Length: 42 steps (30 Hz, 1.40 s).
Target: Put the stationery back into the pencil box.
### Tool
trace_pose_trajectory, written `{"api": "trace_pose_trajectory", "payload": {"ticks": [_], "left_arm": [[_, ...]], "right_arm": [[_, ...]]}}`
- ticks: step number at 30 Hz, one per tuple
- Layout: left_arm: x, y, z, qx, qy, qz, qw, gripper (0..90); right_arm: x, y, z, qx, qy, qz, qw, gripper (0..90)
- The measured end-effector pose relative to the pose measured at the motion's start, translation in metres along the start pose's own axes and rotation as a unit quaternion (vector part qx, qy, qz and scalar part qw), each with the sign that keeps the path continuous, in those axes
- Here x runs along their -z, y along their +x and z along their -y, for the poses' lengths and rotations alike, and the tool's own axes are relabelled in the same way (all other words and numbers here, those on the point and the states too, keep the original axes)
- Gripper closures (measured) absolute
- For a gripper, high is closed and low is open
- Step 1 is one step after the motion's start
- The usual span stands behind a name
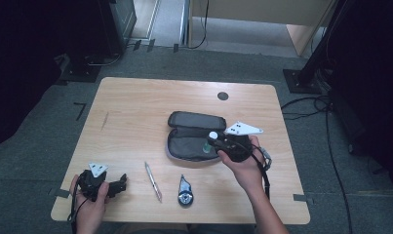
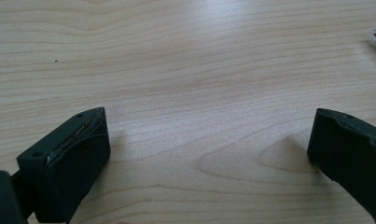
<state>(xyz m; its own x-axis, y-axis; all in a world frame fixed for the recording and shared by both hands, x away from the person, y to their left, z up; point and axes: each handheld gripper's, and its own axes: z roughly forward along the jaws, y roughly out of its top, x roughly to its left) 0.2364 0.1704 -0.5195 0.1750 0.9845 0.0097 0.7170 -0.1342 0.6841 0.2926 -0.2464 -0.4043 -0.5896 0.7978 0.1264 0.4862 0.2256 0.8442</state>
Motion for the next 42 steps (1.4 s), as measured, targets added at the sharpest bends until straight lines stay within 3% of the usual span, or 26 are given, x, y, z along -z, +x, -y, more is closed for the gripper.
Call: {"api": "trace_pose_trajectory", "payload": {"ticks": [11,17,24,28,30,42], "left_arm": [[0.0,0.0,0.0,0.0,-0.001,0.0,1.0,0.0],[0.0,0.0,0.0,0.0,-0.001,0.0,1.0,0.0],[0.0,0.0,0.0,0.0,0.0,0.0,1.0,0.0],[0.0,0.0,0.0,0.0,-0.001,0.0,1.0,0.0],[0.0,0.0,0.0,0.0,-0.001,0.0,1.0,0.0],[0.0,0.0,0.0,0.0,-0.001,0.0,1.0,0.0]], "right_arm": [[-0.048,-0.003,0.006,-0.006,0.014,0.008,0.9998,65.6],[-0.068,-0.001,0.006,-0.019,0.004,0.005,0.9998,65.6],[-0.085,0.002,0.007,0.008,-0.012,0.006,0.9999,65.5],[-0.091,-0.003,0.012,0.006,-0.005,0.013,0.9999,65.5],[-0.091,-0.007,0.016,-0.003,-0.015,0.005,0.9999,65.5],[-0.073,-0.032,0.034,-0.039,-0.014,-0.014,0.9991,62.4]]}}
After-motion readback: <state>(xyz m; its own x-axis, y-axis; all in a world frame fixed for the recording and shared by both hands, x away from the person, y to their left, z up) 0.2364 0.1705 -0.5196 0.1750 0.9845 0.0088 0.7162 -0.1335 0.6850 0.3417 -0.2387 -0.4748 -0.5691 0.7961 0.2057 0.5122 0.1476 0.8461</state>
